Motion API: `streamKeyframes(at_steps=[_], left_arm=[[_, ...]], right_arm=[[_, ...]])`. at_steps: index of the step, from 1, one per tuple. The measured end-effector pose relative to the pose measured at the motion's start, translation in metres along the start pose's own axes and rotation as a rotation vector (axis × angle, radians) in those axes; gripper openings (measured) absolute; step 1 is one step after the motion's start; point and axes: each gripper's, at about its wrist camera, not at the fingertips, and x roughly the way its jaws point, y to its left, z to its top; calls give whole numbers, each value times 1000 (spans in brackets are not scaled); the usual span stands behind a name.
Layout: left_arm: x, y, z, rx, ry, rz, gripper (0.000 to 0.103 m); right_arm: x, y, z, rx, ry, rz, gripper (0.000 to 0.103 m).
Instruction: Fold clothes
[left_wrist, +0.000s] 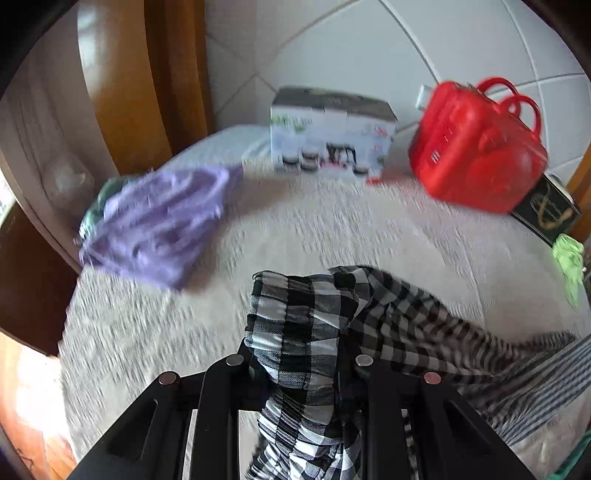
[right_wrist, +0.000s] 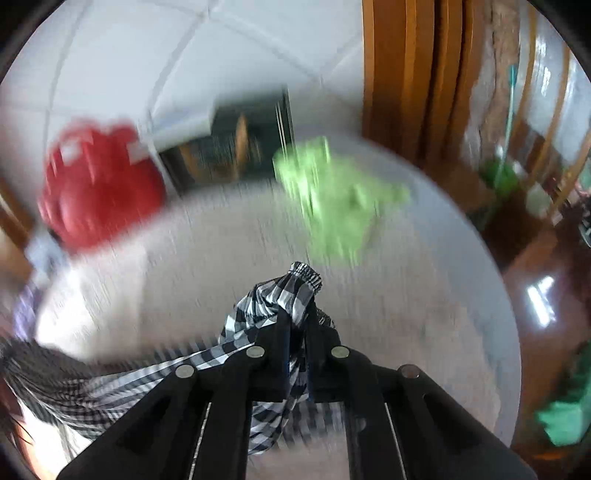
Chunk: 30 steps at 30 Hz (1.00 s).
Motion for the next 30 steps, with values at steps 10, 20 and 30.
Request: streamKeyframes(at_steps=[10,20,30], left_arm=[[50,-8,95,-88,-16,-13,77],[53,-11,-32,104,168,80,78],[80,-15,-91,105,162,56,78]], right_arm=[[93,15,85,114,-24,-118,73],[65,-8,-45,89,84,-102,74],[52,-50,-149,193,250,-91,75]])
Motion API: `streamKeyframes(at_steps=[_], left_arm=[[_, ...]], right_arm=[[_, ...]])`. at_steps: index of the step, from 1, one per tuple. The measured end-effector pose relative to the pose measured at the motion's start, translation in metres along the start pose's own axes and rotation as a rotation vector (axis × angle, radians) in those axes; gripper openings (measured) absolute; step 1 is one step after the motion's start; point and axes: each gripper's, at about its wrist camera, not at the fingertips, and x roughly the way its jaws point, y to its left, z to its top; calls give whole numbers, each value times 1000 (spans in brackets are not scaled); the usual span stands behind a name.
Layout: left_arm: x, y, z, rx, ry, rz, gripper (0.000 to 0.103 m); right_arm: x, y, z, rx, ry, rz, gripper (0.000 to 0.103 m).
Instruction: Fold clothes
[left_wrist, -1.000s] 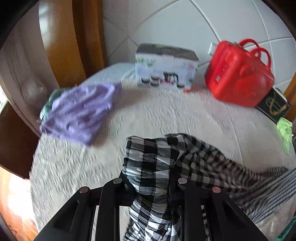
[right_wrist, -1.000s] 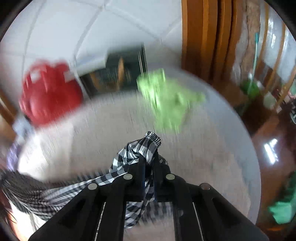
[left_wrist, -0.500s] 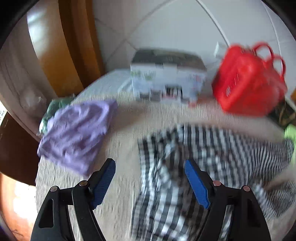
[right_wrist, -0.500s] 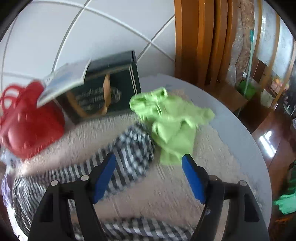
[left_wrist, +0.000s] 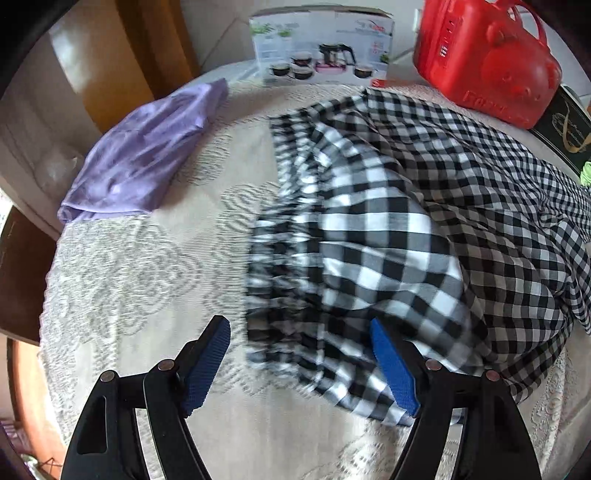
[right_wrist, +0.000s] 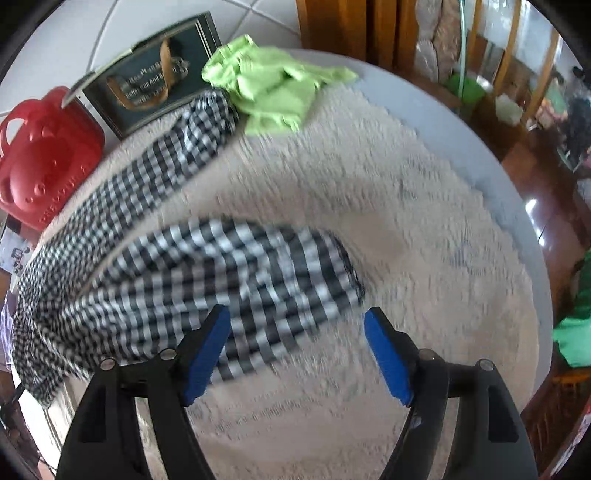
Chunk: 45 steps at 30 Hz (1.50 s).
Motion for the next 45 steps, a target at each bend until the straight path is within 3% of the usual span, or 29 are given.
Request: streamKeyframes(at_steps=[5,8,9,11,12,13,14,15,16,20,22,25,29,31,32,33,34,40,41,42,43,45], left_arm=[[19,-19,2,27,11,30,81],[24,-9,2,-57,51,-31,81],[24,-2,2,-102,53,-58,75],[20,-6,3,-77,52,-47,50],[18,-8,3,-73,52,-48,43],[14,-10,2,-73,48,-38,36],[8,-10,2,-73,26,-33,33],[0,-9,2,-80,1,-27,27],[-8,-7,2,-92,-19,-35,16],[-58,15,14,-157,-113,-111,16],[-73,23,26,-145,-144,-103,16],[-76,35,54,-141,-152,-86,16],[-46,45,98,-154,-102,-69,16],[-26,39,107,-159,-47,-63,17],[-21,39,107,-162,-29,-78,18],[-16,37,106,-156,-15,-85,21],[-13,34,102,-143,-10,-78,24],[18,39,78,-149,49,-83,26],[18,41,75,-159,49,-95,33],[14,42,72,-172,47,-108,45],[7,45,67,-186,40,-124,64],[-10,49,60,-191,12,-143,84]], right_arm=[[19,-8,-4,42,38,-3,87],[36,-12,1,67,39,-26,103],[42,-11,4,68,32,-32,103],[56,-10,8,73,42,-47,103],[64,-9,10,81,73,-26,85],[65,-7,11,87,89,-29,46],[57,-2,12,67,75,-74,16],[48,-3,14,87,67,-32,3],[34,-8,16,148,61,55,3],[-44,-23,37,288,-37,290,3],[-90,-19,64,276,-122,307,3],[-112,-1,116,226,-150,286,3],[-68,47,196,147,-75,175,7],[-29,71,220,100,-15,76,30],[-15,75,223,86,1,28,39],[0,78,222,76,14,-5,57],[11,79,217,67,29,-1,67],[54,40,165,86,120,6,73],[61,36,159,90,132,5,73],[67,34,156,96,141,9,73],[71,32,151,109,150,19,73],[75,30,144,129,153,44,73]])
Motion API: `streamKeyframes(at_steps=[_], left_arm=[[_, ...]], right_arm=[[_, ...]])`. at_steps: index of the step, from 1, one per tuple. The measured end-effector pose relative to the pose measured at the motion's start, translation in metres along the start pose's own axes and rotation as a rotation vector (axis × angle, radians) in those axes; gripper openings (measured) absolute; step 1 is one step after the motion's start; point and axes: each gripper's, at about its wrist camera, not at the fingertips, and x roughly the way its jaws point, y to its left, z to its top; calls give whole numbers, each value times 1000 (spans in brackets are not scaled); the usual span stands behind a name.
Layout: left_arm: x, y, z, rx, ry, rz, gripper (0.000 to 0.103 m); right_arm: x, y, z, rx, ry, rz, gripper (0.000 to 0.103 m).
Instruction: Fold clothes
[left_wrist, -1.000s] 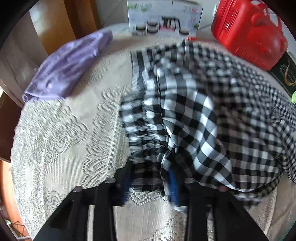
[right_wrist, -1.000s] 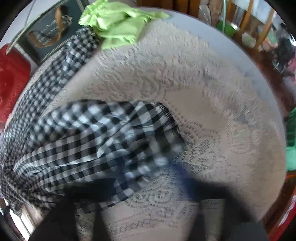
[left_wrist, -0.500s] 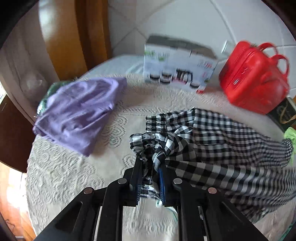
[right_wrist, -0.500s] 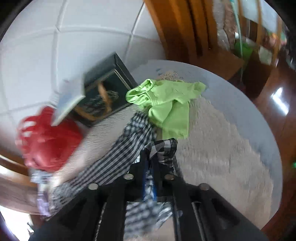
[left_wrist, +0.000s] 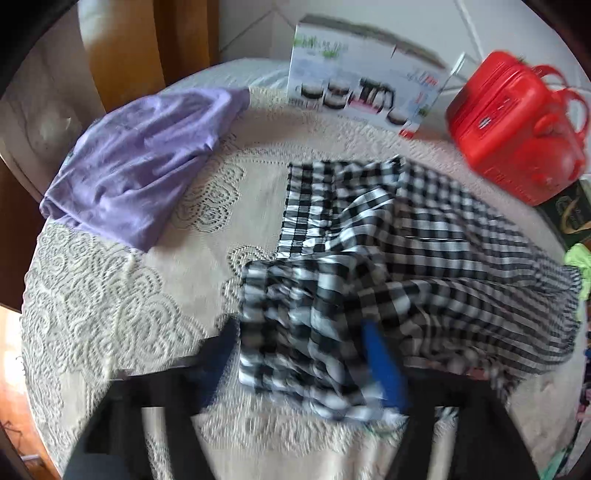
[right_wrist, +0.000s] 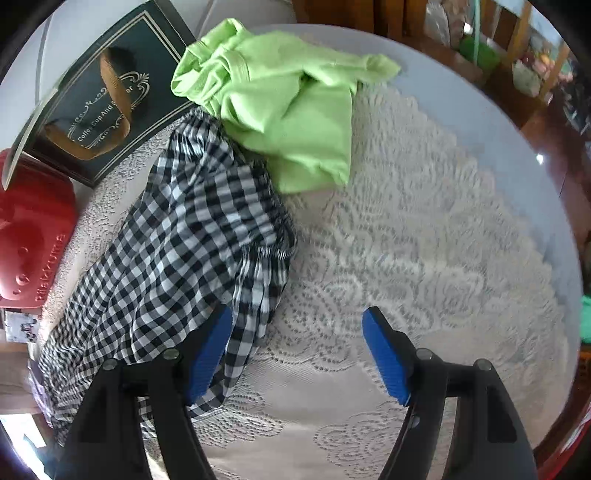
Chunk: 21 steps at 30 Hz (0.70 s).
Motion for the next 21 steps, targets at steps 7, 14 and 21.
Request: streamKeyframes(at_steps=[7,14,21], left_arm=[[-23,6,-6,57,-24,26,86],[39,-15,-1,65,67,-1,87],[51,-28,-10,13,113,32,40]], right_arm=[[8,9,-7,0,2,20,73],[11,27,-1,0,-16,1,77],[43,61,2,-130,-20,-172,2]])
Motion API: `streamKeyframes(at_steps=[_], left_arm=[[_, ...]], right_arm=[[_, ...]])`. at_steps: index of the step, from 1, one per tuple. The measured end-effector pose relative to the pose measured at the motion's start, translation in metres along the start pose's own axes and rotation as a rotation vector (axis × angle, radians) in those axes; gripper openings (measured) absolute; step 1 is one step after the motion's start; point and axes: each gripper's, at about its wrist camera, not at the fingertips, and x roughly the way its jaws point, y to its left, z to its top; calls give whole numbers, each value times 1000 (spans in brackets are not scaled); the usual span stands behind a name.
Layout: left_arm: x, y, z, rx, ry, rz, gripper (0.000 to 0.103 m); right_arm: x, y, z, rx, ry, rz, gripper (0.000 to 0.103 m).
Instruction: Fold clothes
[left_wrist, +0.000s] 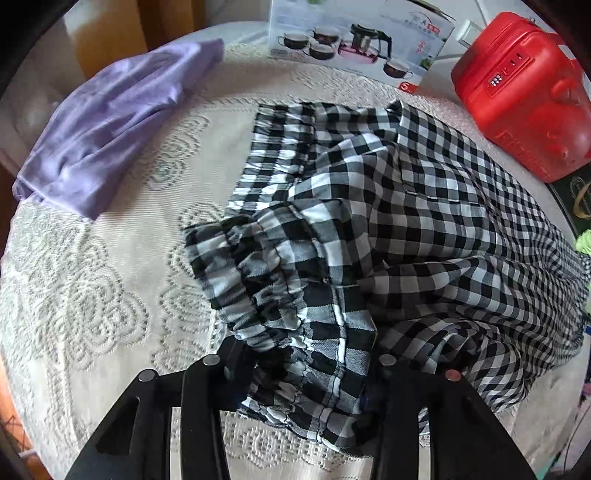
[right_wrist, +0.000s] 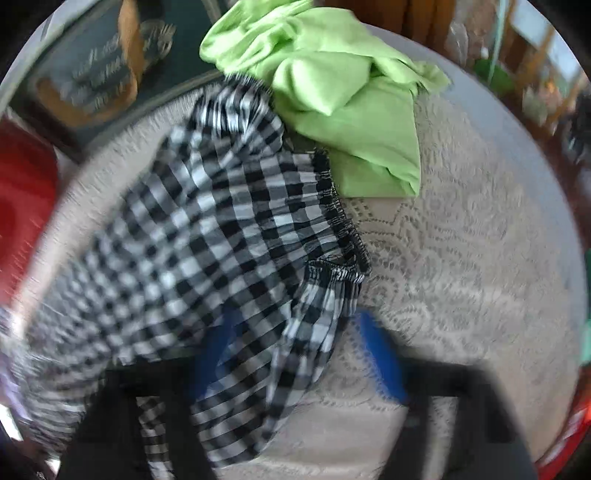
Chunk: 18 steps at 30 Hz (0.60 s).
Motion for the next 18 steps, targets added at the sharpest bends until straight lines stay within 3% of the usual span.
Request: streamKeyframes(at_steps=[2,10,14,18], left_arm=[[-14,-5,-6,31,-30,12,38],[-109,20,-58,54,-148,-60,35],[-123,34,-102,100,-134,-60,34],[-95,39,-148,134,-9,-31,34]], right_arm=[[-10,-4,-7,-12,-29,-40,3],[-133,-109,-82,110,-174,201,3],[-142,-151,-125,160,-122,247,3],[-103,-168,-167,145,0,179,3]])
